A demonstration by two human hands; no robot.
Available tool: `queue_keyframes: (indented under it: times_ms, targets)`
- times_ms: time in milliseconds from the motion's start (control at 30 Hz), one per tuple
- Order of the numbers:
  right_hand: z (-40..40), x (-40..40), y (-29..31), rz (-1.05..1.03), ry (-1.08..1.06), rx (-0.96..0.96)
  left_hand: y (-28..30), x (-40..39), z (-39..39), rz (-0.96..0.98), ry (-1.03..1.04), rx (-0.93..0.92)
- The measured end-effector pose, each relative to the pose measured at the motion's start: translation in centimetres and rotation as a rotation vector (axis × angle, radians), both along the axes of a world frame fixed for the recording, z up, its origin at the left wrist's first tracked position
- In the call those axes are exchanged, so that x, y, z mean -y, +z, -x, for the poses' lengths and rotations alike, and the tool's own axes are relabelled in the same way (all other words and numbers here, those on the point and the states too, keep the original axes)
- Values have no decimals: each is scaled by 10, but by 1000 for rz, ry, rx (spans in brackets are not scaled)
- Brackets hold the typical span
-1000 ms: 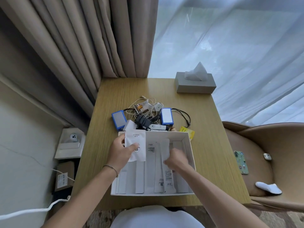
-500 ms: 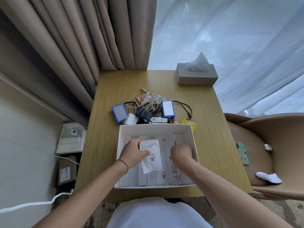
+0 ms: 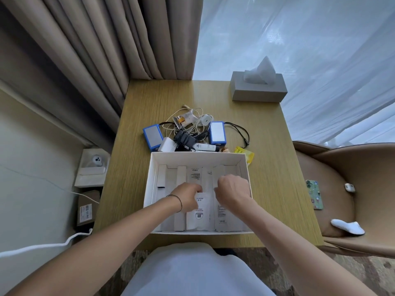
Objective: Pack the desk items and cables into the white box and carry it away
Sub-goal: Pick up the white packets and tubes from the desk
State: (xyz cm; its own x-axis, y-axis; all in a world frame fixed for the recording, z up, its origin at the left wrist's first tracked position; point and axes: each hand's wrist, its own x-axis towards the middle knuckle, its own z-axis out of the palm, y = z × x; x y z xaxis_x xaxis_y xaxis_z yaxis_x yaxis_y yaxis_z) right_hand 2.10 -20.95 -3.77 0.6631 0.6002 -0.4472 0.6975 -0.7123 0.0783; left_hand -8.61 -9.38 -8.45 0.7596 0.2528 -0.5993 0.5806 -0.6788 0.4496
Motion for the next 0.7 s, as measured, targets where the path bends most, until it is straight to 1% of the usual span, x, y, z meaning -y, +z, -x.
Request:
queue_keyframes:
  times_ms: [133,333,400,500,600,700]
  targets:
    - [-2,9,20,-207,-89,-64,-11,7,-1,-77,-97,-9]
    - [-28,19,46,-488,-226,-71,-10,7,-1,-318,-291,39]
    - [-47,20,54,-554,-283,-55,-8,8,-1,-371,-294,73]
    - [-81,19,62,-610,-371,-54,2,8,-5,-417,-243,142]
    - [-111,16,56,-600,-414,-114,20,7,-11,-342,-127,247]
    - [-133,9,32,-565,-419,-162,41,6,-20,-126,21,261]
